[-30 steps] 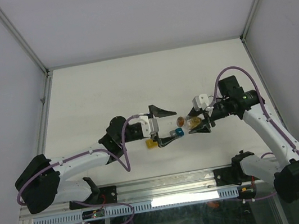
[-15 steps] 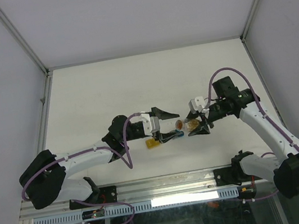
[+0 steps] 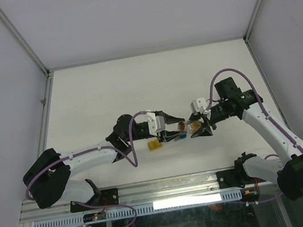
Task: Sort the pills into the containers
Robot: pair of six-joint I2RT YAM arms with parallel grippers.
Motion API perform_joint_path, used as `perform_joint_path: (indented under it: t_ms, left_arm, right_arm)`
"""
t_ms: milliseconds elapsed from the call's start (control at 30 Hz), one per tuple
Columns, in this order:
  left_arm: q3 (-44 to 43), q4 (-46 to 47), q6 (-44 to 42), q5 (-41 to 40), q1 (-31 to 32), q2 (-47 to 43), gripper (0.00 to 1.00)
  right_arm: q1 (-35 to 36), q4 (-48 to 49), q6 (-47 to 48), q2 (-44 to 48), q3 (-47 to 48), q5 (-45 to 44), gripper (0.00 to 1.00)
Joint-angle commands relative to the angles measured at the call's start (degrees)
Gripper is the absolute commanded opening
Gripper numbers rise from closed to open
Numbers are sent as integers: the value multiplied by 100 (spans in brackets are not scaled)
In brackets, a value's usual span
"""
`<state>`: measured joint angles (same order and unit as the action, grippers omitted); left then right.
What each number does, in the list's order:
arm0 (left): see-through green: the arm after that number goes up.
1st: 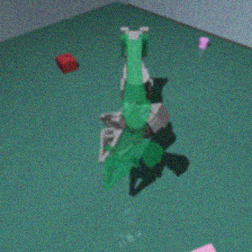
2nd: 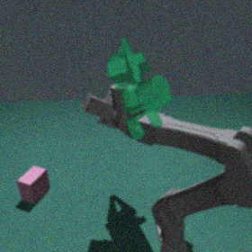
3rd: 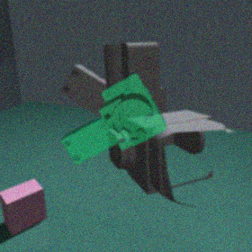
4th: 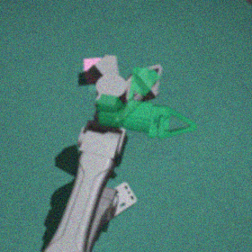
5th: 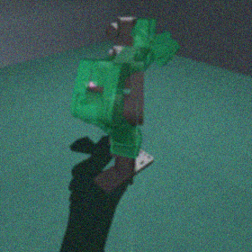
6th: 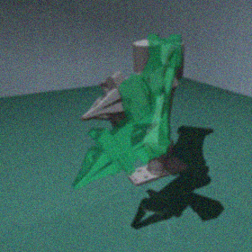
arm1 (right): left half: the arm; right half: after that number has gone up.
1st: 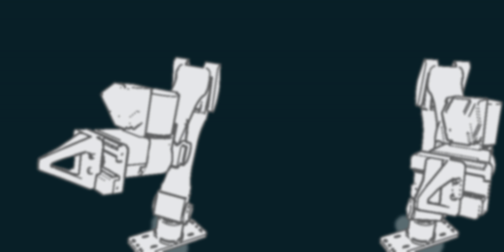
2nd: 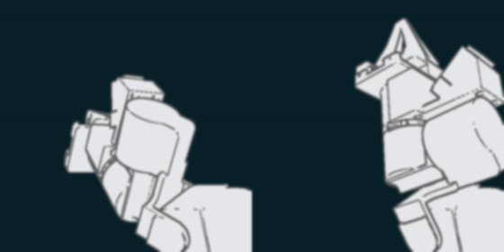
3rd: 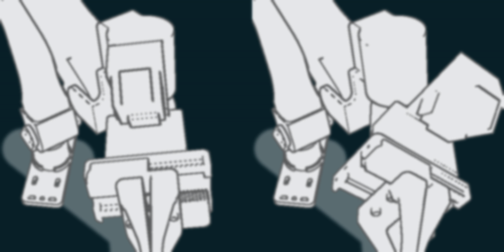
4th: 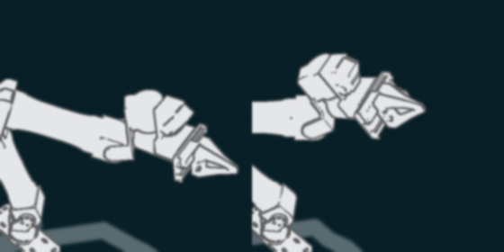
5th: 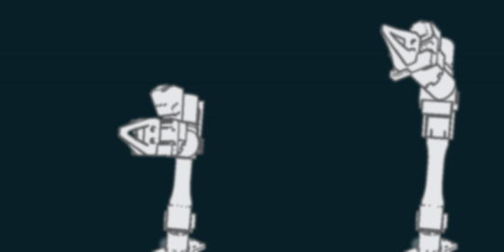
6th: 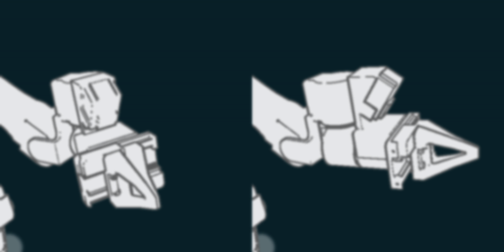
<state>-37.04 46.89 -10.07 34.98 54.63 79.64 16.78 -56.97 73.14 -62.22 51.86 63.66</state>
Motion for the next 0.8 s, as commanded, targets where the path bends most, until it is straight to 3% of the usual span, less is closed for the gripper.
perform_joint_path:
  t_ms: [0,33,167,300,467,600,667,767]
  left_arm:
    - [-213,179,455,12,-67,-160,4]
    - [-197,191,683,-112,-64,-184,0]
    - [8,457,2086,-1020,-67,-342,0]
    - [222,250,4255,-2916,-37,-461,0]
    - [-307,-597,4269,-4147,607,-387,0]
    - [-355,-570,4172,-4293,650,-439,0]
    - [-308,-428,4159,-4241,646,-503,28]
    - [-146,-108,4118,-4132,645,-682,60]
  right_arm:
    - [45,286,-168,55,178,29,0]
    - [47,404,-317,73,164,-47,0]
    - [50,998,-980,142,81,-410,0]
    - [50,1545,-1566,175,-13,-707,0]
    - [45,1807,-1930,165,-66,-827,0]
    - [28,1833,-2011,184,-62,-745,0]
    - [20,1823,-2019,175,-64,-682,0]
    - [20,1780,-2014,158,-45,-575,0]
